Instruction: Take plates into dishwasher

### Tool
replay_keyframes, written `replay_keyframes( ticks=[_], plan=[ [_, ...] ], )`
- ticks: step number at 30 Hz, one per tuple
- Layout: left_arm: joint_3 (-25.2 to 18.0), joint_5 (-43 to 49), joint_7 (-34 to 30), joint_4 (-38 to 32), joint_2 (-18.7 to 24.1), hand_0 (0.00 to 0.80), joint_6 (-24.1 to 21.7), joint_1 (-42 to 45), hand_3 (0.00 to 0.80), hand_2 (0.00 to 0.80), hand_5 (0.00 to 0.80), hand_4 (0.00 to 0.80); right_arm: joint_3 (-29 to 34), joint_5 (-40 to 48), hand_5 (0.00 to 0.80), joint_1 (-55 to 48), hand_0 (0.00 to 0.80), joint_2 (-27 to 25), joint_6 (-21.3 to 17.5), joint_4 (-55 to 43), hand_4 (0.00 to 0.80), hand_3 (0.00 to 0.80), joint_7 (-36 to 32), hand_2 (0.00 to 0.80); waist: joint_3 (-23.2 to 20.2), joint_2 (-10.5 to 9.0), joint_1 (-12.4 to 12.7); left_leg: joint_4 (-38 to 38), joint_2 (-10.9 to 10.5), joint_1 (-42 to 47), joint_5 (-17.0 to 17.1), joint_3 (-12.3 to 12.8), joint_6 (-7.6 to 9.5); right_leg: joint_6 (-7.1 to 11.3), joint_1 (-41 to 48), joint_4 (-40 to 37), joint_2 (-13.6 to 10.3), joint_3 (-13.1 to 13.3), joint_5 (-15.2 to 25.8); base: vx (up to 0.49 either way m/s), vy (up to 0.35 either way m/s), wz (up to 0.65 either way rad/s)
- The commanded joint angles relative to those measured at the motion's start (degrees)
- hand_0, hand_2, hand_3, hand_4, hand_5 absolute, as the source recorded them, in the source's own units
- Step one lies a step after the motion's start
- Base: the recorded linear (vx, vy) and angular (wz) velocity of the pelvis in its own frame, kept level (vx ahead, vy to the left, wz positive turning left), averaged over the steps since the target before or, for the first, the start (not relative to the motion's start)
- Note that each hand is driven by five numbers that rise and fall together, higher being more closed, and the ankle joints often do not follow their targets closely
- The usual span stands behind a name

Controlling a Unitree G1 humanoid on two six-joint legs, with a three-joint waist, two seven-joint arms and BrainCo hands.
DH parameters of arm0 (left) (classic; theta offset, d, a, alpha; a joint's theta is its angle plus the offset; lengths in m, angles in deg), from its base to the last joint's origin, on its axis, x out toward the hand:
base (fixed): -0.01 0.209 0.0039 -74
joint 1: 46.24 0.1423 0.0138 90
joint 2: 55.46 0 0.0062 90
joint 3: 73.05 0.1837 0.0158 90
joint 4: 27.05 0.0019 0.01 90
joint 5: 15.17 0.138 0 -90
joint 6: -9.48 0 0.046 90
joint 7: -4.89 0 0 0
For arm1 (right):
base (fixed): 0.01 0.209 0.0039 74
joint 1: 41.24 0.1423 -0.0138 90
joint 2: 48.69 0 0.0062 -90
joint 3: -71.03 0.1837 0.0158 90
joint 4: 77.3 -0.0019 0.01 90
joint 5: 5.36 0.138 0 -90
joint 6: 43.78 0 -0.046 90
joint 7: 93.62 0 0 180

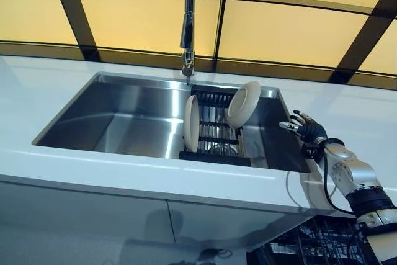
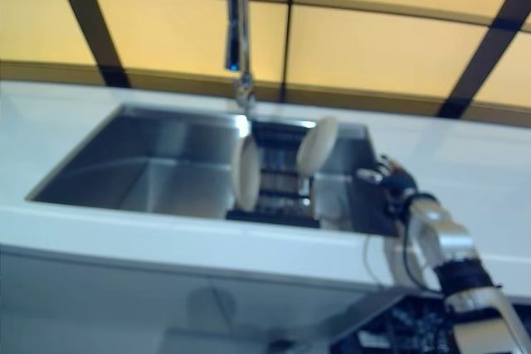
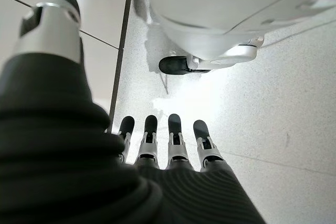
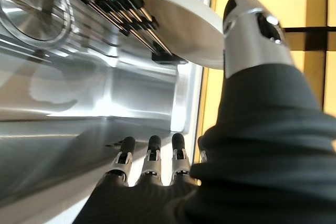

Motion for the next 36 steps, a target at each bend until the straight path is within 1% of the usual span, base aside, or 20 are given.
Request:
replay_keyframes(
  ticks=[1, 2, 11, 13, 21, 24, 31, 36],
  plan=[
    [1.3, -0.6, -0.1, 2.4, 1.6, 0.0, -0.9, -2.1, 0.0, 0.0, 0.0, 0.0, 0.0, 1.7, 0.0, 2.3, 0.0, -0.2, -0.5, -2.1, 0.0, 0.0, 0.2, 0.0, -1.5, -1.31, 0.2, 0.2, -0.8, -0.3, -1.5, -2.0, 0.07, 5.39, 1.5, 2.3, -2.6, -1.1, -1.5, 0.0, 0.0, 0.0],
    [1.3, -0.6, -0.4, 2.5, 1.5, 0.0, -0.9, -1.7, 0.0, 0.0, 0.0, 0.0, -0.3, 1.8, 0.0, 2.8, 0.0, -0.3, 0.2, -2.3, 0.0, 0.0, 0.3, 0.0, -1.4, -1.25, 0.3, 0.0, -0.8, -0.3, -1.5, -2.0, 0.09, 5.46, 1.5, 2.1, -2.7, -1.1, -1.3, 0.0, 0.0, 0.0],
    [1.9, -0.3, 0.0, 2.7, 1.4, 0.0, -1.3, -1.2, 0.0, 0.0, 0.0, 0.0, -1.6, 4.8, 0.0, 7.5, 0.0, -0.9, 1.3, -1.0, 0.0, 0.0, 1.5, 0.0, -1.0, -1.21, 0.9, 0.0, -0.6, -0.8, -1.6, -1.8, -0.05, 5.54, 1.4, 1.2, -2.6, -1.1, -0.8, 0.0, 0.0, 0.0],
    [2.1, -0.1, -0.1, 2.7, 1.5, 0.0, -1.4, -1.0, 0.0, 0.0, 0.0, 0.0, -1.9, 5.5, 0.0, 9.1, 0.0, -1.5, 2.0, -0.7, 0.0, 0.0, 1.9, 0.0, -1.0, -1.34, 1.2, 0.0, -0.6, -0.9, -1.5, -1.9, -0.11, 5.59, 1.4, 1.1, -2.7, -1.4, -0.8, 0.0, 0.0, 0.0],
    [2.7, 0.5, -0.3, 2.7, 2.2, 0.0, -1.1, 0.0, 0.0, 0.0, 0.0, 0.0, -4.1, 9.1, 0.0, 16.7, 0.0, -6.3, 4.4, 4.9, 0.0, 0.0, 1.5, 0.0, -2.0, -2.16, 2.5, 0.0, -0.4, -0.7, -1.6, -2.5, -0.33, 5.66, 2.0, 0.8, -2.7, -2.1, -0.9, 0.034, -0.007, 0.02],
    [3.2, 1.1, -0.2, 2.8, 2.2, 0.0, -1.0, 0.3, 0.0, 0.0, 0.0, 0.0, -5.3, 9.8, 0.0, 19.0, 0.0, -7.2, 5.3, 7.1, 0.0, 0.0, 1.0, 0.0, -2.4, -2.43, 2.9, 0.0, -0.4, -0.5, -1.6, -2.7, -0.42, 5.7, 2.3, 0.7, -2.7, -2.4, -0.9, 0.058, -0.013, 0.07],
    [3.5, 1.8, 0.0, 3.0, 2.1, 0.0, -1.0, 0.8, 0.0, 0.0, 0.0, 0.0, -7.9, 9.6, 0.0, 22.5, 0.0, -7.3, 7.8, 9.5, 0.0, 0.0, 1.1, 0.0, -2.9, -2.69, 3.5, 0.0, -0.3, -0.3, -1.6, -3.0, -0.5, 5.6, 2.6, 0.5, -2.6, -2.5, -0.9, 0.058, -0.004, 0.05],
    [4.0, 1.1, 0.4, 3.1, 1.9, 0.0, -1.5, 1.1, 0.0, 0.0, 0.0, 0.0, -8.9, 10.0, 0.0, 24.1, 0.0, -6.1, 8.9, 11.0, 0.0, 0.0, 1.8, 0.0, -2.5, -2.64, 4.0, 0.0, -0.3, -0.6, -1.5, -3.2, -0.66, 5.46, 2.6, 0.3, -2.6, -2.7, -0.9, 0.02, -0.001, 0.02]
  ],
)
